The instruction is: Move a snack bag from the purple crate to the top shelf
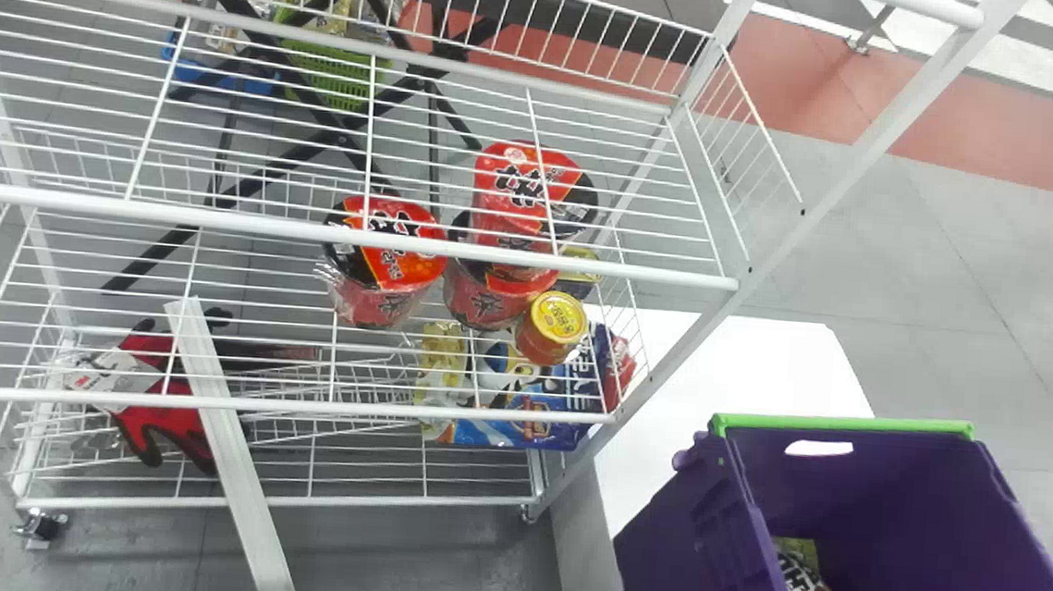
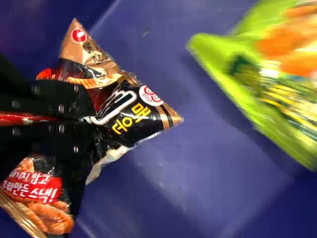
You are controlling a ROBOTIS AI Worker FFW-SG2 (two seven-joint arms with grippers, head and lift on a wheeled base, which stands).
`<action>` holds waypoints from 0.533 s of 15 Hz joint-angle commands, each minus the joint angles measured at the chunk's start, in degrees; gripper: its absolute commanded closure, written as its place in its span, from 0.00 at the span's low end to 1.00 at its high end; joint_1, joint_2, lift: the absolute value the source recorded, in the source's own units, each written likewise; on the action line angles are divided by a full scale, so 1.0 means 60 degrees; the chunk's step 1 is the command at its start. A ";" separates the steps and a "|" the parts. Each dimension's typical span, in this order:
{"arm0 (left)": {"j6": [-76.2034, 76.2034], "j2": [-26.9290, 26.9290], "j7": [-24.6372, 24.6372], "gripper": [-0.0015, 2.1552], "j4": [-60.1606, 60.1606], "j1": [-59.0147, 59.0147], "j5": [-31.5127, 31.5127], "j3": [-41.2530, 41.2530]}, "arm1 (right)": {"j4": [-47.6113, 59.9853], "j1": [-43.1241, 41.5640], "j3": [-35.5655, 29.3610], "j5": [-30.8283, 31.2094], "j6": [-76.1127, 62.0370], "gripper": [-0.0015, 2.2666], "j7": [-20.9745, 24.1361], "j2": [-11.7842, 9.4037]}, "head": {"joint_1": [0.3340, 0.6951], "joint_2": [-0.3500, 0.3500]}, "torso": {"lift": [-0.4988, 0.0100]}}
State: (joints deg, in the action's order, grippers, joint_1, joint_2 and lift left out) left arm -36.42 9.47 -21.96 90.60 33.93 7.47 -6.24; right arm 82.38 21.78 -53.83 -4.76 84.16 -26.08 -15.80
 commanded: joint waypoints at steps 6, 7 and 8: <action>0.0059 -0.0026 -0.0016 0.06 0.0018 0.0000 -0.0029 -0.0015 | 0.1431 -0.0056 -0.1107 -0.0920 0.0987 1.00 0.0011 0.0421 | 1.00 0.00 | 0.17; 0.0088 -0.0011 -0.0016 0.06 0.0032 0.0000 -0.0029 -0.0015 | 0.1431 -0.0056 -0.1107 -0.0905 0.0987 1.00 0.0011 0.0421 | 1.00 0.00 | 0.18; 0.0117 -0.0011 -0.0016 0.06 0.0047 0.0000 -0.0029 -0.0015 | 0.1417 -0.0056 -0.1122 -0.0905 0.0987 1.00 0.0011 0.0421 | 1.00 0.00 | 0.19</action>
State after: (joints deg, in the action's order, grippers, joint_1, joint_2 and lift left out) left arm -35.96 9.34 -22.06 90.79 33.93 7.29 -6.33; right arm 90.92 21.44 -60.50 -10.26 89.78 -26.02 -13.28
